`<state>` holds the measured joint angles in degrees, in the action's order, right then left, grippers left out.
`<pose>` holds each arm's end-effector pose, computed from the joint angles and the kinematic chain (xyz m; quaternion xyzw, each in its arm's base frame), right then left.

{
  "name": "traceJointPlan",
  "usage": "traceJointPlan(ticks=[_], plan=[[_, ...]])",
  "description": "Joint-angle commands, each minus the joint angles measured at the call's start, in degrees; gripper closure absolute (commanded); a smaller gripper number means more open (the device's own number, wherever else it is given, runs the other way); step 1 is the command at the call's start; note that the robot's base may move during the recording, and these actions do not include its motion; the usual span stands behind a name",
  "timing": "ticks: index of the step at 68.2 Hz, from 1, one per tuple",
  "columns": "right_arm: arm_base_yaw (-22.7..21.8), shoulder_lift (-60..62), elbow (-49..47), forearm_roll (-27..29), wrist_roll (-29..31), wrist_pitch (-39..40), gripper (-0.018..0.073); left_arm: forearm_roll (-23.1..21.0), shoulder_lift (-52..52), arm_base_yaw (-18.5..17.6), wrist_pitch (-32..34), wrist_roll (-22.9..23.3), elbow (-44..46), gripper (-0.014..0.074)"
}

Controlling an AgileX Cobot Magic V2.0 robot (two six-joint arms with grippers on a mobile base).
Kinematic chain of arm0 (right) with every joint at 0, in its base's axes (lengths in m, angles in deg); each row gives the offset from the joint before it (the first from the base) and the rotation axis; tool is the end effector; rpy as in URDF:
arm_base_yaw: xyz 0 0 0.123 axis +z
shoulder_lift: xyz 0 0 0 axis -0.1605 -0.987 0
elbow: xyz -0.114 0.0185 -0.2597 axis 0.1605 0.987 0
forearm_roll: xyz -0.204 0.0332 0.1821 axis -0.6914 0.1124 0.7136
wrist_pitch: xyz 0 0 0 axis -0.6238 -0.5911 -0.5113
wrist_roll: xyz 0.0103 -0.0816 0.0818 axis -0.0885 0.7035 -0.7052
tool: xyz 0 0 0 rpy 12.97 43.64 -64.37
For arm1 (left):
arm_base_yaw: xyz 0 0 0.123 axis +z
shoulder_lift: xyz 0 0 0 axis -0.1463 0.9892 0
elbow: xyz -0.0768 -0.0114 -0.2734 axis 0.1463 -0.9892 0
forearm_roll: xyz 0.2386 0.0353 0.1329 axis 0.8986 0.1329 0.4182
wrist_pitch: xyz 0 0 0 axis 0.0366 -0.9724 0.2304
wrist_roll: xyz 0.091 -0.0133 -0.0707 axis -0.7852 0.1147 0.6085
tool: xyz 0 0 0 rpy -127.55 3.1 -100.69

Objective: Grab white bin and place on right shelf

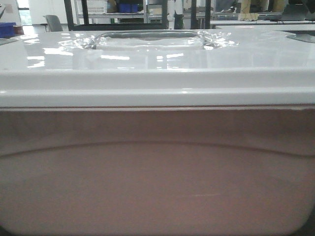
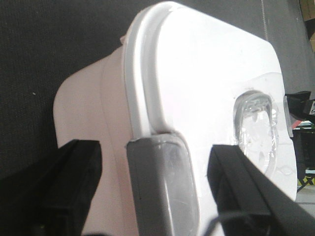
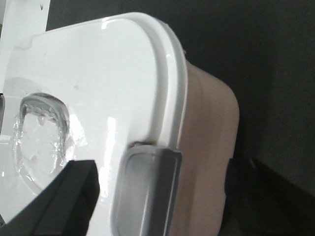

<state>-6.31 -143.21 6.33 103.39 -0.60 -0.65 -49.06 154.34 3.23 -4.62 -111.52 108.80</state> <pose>0.2471 0.0252 0.2795 0.0154 0.8916 0.3946 0.2218 0.2522 -0.0471 0.2644 0.0419 0.8690 -0.4380 0.2263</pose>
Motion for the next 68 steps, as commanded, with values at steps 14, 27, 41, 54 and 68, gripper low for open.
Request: traceJointPlan(ticks=[14,27,41,54,68], plan=[[2.1,1.4,1.7,6.2,2.6,-7.0,-0.0061,-3.7,-1.6,-1.8,-6.6,-1.4,0.0,0.0231],[2.1,1.4,1.7,6.3,2.9,-7.0,-0.0061,-2.7,-1.6,-4.4,-5.5,-1.8,0.0,0.0231],[5.5,1.4,1.7,6.3,3.4,-6.7,-0.0061,-2.7,-1.6,-4.4,-5.1,-1.8,0.0,0.0231],[6.4,1.3,1.7,7.7,3.4,-5.8,-0.0061,-2.8,-1.6,-4.4,-4.7,-1.8,0.0,0.0231],[6.4,1.3,1.7,8.3,3.4,-6.0,-0.0061,-2.8,-1.6,-7.0,-4.1,-1.9,0.0,0.0231]])
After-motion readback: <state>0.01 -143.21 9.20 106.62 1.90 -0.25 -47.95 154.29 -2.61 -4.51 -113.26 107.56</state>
